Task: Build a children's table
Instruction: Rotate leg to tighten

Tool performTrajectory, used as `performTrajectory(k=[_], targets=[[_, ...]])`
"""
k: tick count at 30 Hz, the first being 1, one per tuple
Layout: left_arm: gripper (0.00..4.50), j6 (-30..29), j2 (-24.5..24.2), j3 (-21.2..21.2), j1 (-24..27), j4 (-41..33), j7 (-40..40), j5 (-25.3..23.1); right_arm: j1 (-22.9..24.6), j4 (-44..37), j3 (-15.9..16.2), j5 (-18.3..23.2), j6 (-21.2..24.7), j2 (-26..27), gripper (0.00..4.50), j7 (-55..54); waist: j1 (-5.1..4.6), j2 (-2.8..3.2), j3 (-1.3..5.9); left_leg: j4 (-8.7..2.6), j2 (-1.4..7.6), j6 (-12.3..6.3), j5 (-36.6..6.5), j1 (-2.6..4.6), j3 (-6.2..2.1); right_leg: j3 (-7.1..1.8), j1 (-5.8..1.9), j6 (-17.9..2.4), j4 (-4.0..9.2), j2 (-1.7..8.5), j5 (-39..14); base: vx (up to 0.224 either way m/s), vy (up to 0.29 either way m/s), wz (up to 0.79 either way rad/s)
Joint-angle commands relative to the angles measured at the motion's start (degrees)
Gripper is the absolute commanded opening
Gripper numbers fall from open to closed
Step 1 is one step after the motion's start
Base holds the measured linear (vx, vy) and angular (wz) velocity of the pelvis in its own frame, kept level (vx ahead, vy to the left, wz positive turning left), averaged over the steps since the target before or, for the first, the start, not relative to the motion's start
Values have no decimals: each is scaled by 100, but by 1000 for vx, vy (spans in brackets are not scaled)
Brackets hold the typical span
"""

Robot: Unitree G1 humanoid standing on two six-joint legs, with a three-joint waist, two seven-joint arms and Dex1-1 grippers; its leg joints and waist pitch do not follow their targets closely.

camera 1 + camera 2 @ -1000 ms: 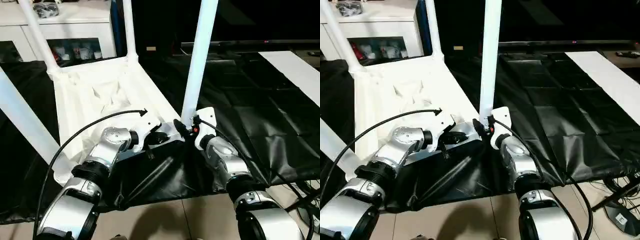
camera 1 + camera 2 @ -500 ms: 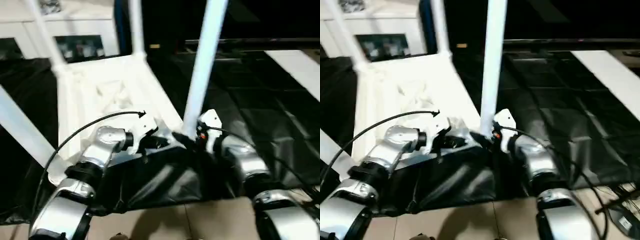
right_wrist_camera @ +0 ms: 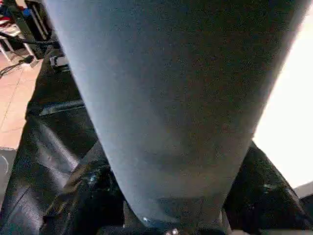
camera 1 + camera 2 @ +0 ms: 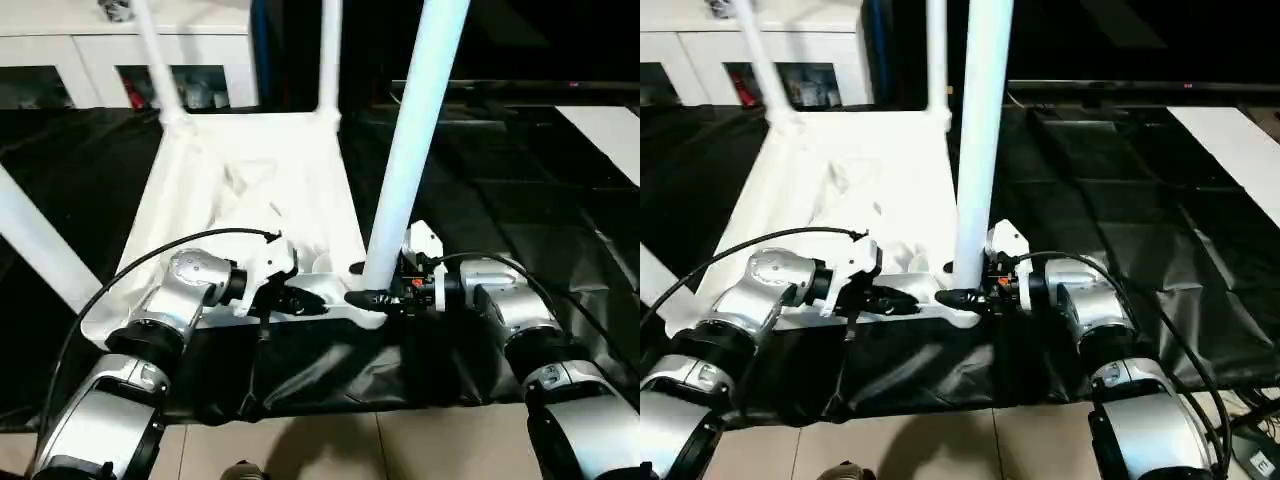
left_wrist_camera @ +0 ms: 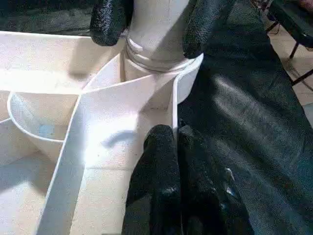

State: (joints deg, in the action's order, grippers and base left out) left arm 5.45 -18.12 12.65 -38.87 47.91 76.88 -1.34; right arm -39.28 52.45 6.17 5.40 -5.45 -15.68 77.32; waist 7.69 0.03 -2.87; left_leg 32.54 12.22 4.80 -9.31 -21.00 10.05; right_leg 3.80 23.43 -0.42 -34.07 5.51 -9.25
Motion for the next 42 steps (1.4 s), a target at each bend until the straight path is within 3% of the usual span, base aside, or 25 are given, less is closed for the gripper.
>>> performTrajectory(k=[1,8,11,12,16,17,19,21,23,25,27,28,30,31,32,33,34,35,36,37,38,39,40,41,42], targets=[[0,26,47,88,-76,40,5,-17,-65,45,208,-56,58,75,218,225,-21,-44,369,-381,123,-257,-1588,72,38,-191,-275,-1352,353,268,-1545,0,0,0],[0,68,18,74,-66,86,14,-14,-19,47,245,-109,37,142,204,224,1,-34,377,-373,115,-261,-1493,63,38,-189,-278,-1363,339,266,-1402,0,0,0],[0,85,10,70,-59,116,1,-19,13,37,254,-113,31,176,201,177,2,-14,382,-378,119,-238,-1531,71,33,-187,-277,-1373,335,260,-1380,0,0,0],[0,39,25,56,-53,108,-88,-27,81,-9,228,-95,81,226,201,91,-1,19,380,-381,121,-221,-1567,74,30,-188,-272,-1385,337,258,-1372,0,0,0],[0,-65,100,41,-75,139,-447,-114,223,-39,131,-79,89,358,200,-323,-3,-5,375,-387,116,-194,-1628,74,31,-189,-278,-1364,345,257,-1437,0,0,0],[0,-93,131,36,-88,168,-560,-141,242,-14,86,-84,94,398,199,-506,-1,-4,353,-399,120,-159,-1707,82,32,-193,-261,-1317,365,260,-1596,0,0,0],[0,-254,308,-11,-113,211,-970,-170,308,124,-42,-149,26,559,197,-1228,-31,-32,306,-431,99,-34,-2105,110,9,-182,-248,-1058,458,285,-2512,0,0,0],[0,-328,439,-19,-112,210,-1188,-182,348,212,-98,-213,17,663,196,-1692,-46,-23,286,-440,89,32,-2242,138,-8,-183,-222,-918,504,298,-2912,0,0,0],[0,-391,597,15,-108,206,-1448,-243,392,310,-162,-264,31,818,195,-2227,-131,-50,274,-452,62,88,-2398,150,-55,-158,-204,-623,596,312,-3548,0,0,0],[0,-593,898,8,-152,209,-1947,-295,395,449,-331,-247,163,1170,195,-3171,-190,-31,264,-454,44,95,-2503,168,-80,-137,-177,-508,649,308,-3777,0,0,0],[0,-652,995,19,-184,218,-2160,-345,359,504,-415,-221,226,1339,195,-3596,-293,-7,248,-456,21,128,-2823,204,-118,-61,-145,-373,729,287,-4072,0,0,0],[0,-737,1126,24,-235,242,-2482,-411,266,583,-529,-186,296,1600,195,-4204,-320,-12,251,-456,10,117,-2886,209,-126,-26,-155,-339,754,277,-4096,0,0,0],[0,-811,1225,14,-274,264,-2722,-444,139,669,-608,-177,331,1816,195,-4725,-415,40,244,-500,5,158,-3079,174,-175,52,-196,-263,793,252,-4023,0,0,0],[0,-819,1261,42,-298,278,-2856,-505,-1,764,-685,-162,374,1979,195,-5106,-435,55,248,-500,2,147,-3186,190,-184,87,-199,-245,815,246,-4013,0,0,0],[0,-818,1262,44,-299,278,-2862,-509,-8,768,-689,-160,377,1987,195,-5122,-496,102,245,-514,15,134,-3421,222,-204,141,-200,-253,865,239,-3886,0,0,0],[0,-816,1266,55,-300,279,-2889,-526,-41,788,-708,-151,391,2025,195,-5193,-537,178,209,-548,58,131,-3888,301,-240,261,-200,-273,914,208,-3717,0,0,0],[0,-815,1264,58,-299,275,-2917,-555,-102,804,-705,-186,381,2095,195,-5308,-579,177,223,-607,93,119,-4156,268,-287,323,-320,-268,876,187,-3355,0,0,0],[0,-815,1264,58,-299,275,-2917,-555,-102,804,-705,-186,381,2095,195,-5308,-559,212,203,-657,123,118,-4308,254,-295,327,-341,-297,842,180,-3228,0,0,0],[0,-811,1210,57,-280,250,-2935,-613,-128,726,-661,-258,149,2209,230,-5254,-552,212,182,-756,180,120,-4652,253,-276,337,-370,-364,731,137,-2944,0,0,0],[0,-799,1151,53,-258,227,-2903,-619,-103,651,-690,-225,49,2207,251,-5153,-535,179,175,-794,193,143,-4795,267,-246,292,-359,-424,663,157,-2884,0,0,0],[0,-790,1113,52,-242,210,-2879,-619,-78,603,-715,-191,-5,2194,265,-5079,-535,171,174,-760,161,157,-4783,316,-221,288,-308,-429,708,180,-3031,0,0,0],[0,-785,1093,50,-233,204,-2871,-616,-70,591,-716,-185,-31,2171,267,-5064,-570,95,154,-571,32,114,-4479,441,-186,345,-150,-295,954,266,-3758,0,0,0],[0,-776,1059,44,-221,196,-2857,-609,-55,576,-703,-191,-80,2119,274,-5033,-631,91,116,-394,-61,51,-4124,493,-183,598,-136,41,1199,287,-4458,0,0,0],[0,-774,1049,41,-218,194,-2853,-607,-51,574,-697,-196,-94,2102,274,-5022,-636,140,113,-414,-30,33,-4110,457,-201,682,-219,158,1200,276,-4476,0,0,0],[0,-725,983,37,-186,171,-2753,-580,-21,561,-665,-221,-182,1958,293,-4868,-617,240,117,-819,230,24,-4646,17,-271,609,-691,67,511,190,-3418,0,0,0]])
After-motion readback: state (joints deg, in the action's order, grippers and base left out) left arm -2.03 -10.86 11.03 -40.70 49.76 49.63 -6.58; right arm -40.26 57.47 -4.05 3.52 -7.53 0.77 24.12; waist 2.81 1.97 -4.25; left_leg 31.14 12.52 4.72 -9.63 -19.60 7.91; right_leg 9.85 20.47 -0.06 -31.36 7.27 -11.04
